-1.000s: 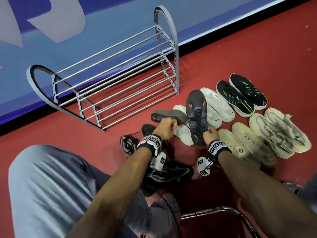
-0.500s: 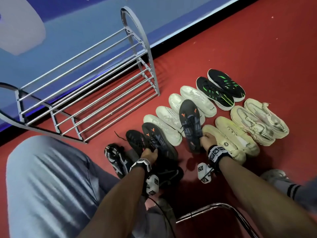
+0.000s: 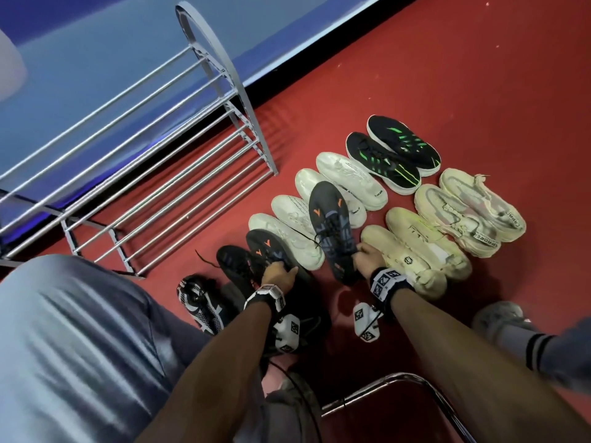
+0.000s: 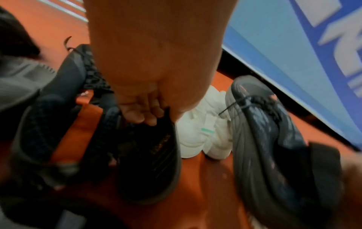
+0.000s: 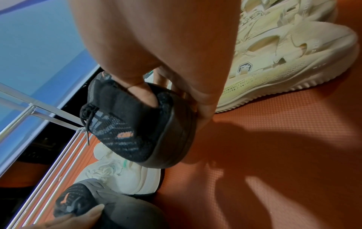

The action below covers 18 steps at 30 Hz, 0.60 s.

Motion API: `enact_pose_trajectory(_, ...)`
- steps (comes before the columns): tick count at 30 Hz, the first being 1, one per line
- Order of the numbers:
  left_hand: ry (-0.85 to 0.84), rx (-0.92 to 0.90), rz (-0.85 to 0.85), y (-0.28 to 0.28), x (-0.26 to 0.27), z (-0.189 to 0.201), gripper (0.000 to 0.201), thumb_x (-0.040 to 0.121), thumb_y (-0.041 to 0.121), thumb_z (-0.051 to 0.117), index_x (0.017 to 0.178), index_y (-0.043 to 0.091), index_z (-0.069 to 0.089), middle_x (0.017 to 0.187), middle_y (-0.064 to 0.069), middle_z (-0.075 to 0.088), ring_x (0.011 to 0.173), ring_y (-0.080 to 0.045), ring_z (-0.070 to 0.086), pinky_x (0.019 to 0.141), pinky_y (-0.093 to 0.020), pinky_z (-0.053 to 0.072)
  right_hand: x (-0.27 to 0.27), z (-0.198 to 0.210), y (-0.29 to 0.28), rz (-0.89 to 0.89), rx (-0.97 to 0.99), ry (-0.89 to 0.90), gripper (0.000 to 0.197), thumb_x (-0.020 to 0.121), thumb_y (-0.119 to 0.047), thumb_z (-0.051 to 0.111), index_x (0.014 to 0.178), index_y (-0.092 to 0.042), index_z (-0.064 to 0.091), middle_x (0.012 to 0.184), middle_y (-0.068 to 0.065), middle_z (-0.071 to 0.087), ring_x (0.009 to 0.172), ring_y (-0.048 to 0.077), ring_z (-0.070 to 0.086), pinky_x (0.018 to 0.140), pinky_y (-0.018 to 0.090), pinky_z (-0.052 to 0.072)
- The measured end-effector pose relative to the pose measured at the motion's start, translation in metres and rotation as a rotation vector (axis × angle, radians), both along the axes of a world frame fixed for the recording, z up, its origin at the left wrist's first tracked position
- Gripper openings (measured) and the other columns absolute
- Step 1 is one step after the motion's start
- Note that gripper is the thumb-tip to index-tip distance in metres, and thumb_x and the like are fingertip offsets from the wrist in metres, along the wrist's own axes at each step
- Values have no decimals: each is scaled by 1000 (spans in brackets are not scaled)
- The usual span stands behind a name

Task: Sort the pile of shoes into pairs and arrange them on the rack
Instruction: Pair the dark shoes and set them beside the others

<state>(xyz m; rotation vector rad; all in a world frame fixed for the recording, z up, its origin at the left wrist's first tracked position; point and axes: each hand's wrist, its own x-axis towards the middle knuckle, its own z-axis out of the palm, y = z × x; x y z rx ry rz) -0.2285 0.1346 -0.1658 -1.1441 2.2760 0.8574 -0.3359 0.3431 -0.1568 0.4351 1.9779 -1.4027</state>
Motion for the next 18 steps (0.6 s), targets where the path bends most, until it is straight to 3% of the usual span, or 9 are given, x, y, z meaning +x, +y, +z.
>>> enact_pose_trajectory(1, 48, 12, -12, 3, -4, 3, 43, 94, 38, 64, 106, -3, 68, 112, -24, 69, 110, -39, 64, 91, -38, 50, 0, -1, 0, 13, -4, 4, 17, 82, 5, 49, 76, -10, 52, 69, 13, 47, 67, 21, 43, 58, 27, 33)
enact_pose_trajectory(3, 133, -7, 35, 7, -9, 13, 31, 94, 28, 62, 96, -3, 68, 104, -24, 71, 105, -40, 66, 86, -37, 49, 1, 1, 0, 20, -15, -1, 17, 81, 6, 48, 75, -10, 50, 68, 13, 45, 67, 21, 41, 57, 27, 32)
enact_pose_trajectory(6, 317, -68, 69, 13, -24, 37, 23, 92, 27, 59, 92, 5, 63, 99, -21, 71, 97, -39, 65, 86, -38, 50, -1, 3, -1, -4, -21, 11, 16, 81, 6, 49, 74, -8, 52, 67, 12, 45, 67, 21, 42, 59, 27, 34)
enact_pose_trajectory(9, 446, -57, -116, 25, -48, 62, 18, 91, 27, 57, 95, 9, 58, 95, -19, 70, 90, -39, 65, 80, -39, 52, -7, 3, -5, -61, -41, 5, 15, 81, 4, 49, 79, -6, 60, 70, 12, 53, 70, 21, 47, 62, 27, 40)
enact_pose_trajectory(12, 458, -42, -286, 38, -65, 74, 17, 91, 21, 54, 99, 7, 52, 94, -23, 67, 87, -42, 64, 77, -44, 53, -14, 4, -5, -164, -99, -23, 23, 80, 4, 47, 79, -12, 64, 74, 13, 57, 73, 23, 49, 68, 30, 42)
enact_pose_trajectory(15, 447, -25, -339, 44, -67, 63, 17, 92, 16, 53, 105, 5, 51, 96, -25, 66, 88, -43, 63, 79, -45, 53, -24, 9, 7, -234, -80, -8, 25, 88, 3, 45, 94, -4, 68, 83, 13, 59, 75, 24, 51, 65, 27, 41)
enact_pose_trajectory(17, 389, 59, -271, 46, -63, 55, 16, 95, 15, 53, 107, 5, 51, 96, -21, 67, 84, -37, 65, 76, -41, 55, -30, 11, 11, -236, -33, -44, 20, 90, -3, 46, 84, -6, 64, 79, 11, 58, 73, 26, 50, 60, 27, 41)
enact_pose_trajectory(18, 343, 159, -193, 49, -60, 53, 14, 99, 17, 54, 106, 6, 50, 92, -19, 66, 78, -33, 66, 69, -36, 57, -31, 12, 11, -245, -16, -65, 20, 87, -9, 47, 73, -11, 61, 74, 10, 57, 74, 27, 50, 63, 30, 41)
